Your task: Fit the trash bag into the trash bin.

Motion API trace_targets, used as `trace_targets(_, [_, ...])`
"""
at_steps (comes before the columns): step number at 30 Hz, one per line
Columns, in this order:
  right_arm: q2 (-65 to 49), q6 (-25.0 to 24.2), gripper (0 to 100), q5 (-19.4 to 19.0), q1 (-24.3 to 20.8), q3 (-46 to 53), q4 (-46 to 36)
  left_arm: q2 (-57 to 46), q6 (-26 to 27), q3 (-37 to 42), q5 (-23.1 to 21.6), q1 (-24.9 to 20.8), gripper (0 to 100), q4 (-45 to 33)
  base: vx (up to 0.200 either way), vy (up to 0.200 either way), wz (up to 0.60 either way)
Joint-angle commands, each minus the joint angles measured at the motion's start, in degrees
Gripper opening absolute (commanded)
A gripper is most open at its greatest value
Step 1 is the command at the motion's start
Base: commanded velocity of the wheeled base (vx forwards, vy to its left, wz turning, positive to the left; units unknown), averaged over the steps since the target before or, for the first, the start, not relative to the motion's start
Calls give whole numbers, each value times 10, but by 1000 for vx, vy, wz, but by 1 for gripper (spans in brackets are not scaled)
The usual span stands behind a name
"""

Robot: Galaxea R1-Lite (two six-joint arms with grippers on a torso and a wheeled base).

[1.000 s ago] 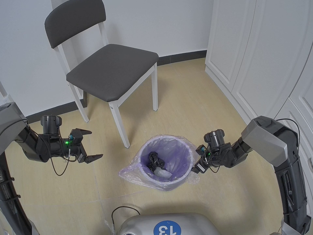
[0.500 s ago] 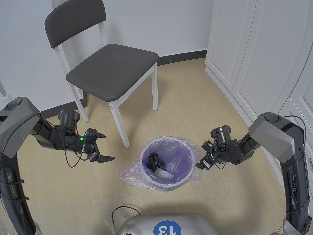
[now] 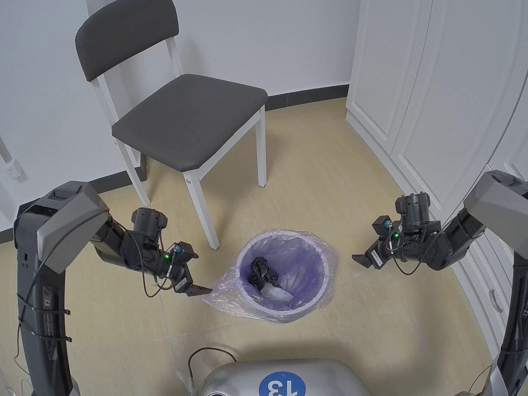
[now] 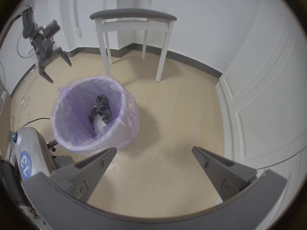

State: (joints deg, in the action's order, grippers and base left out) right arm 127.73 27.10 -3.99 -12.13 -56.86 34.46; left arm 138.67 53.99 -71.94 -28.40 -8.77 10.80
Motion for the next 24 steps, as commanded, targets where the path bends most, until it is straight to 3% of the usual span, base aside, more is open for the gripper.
trace_targets(1, [-39,1,100,-10,12,24,9,56,1,-42,12,-19,100,-24,0,0,0])
trace_targets(14, [-55,2,100,-30,54,37,25,98,-14,-151,37,-43,100,-137,0,0,0])
trace_targets(15, [-55,2,100,-30,54,37,25,99,-14,-152,38,-44,0,-137,0,0,0])
trace_targets(20, [-55,1,100,-33,61,39,37,106,-14,-171,68,-48,0,-138,0,0,0])
trace_targets(23, [-62,-1,100,-35,62,46,51,120,-15,-208,122,-50,0,-145,0,0,0])
trace_targets(24, [-62,-1,100,-35,62,46,51,120,-15,-208,122,-50,0,-145,0,0,0])
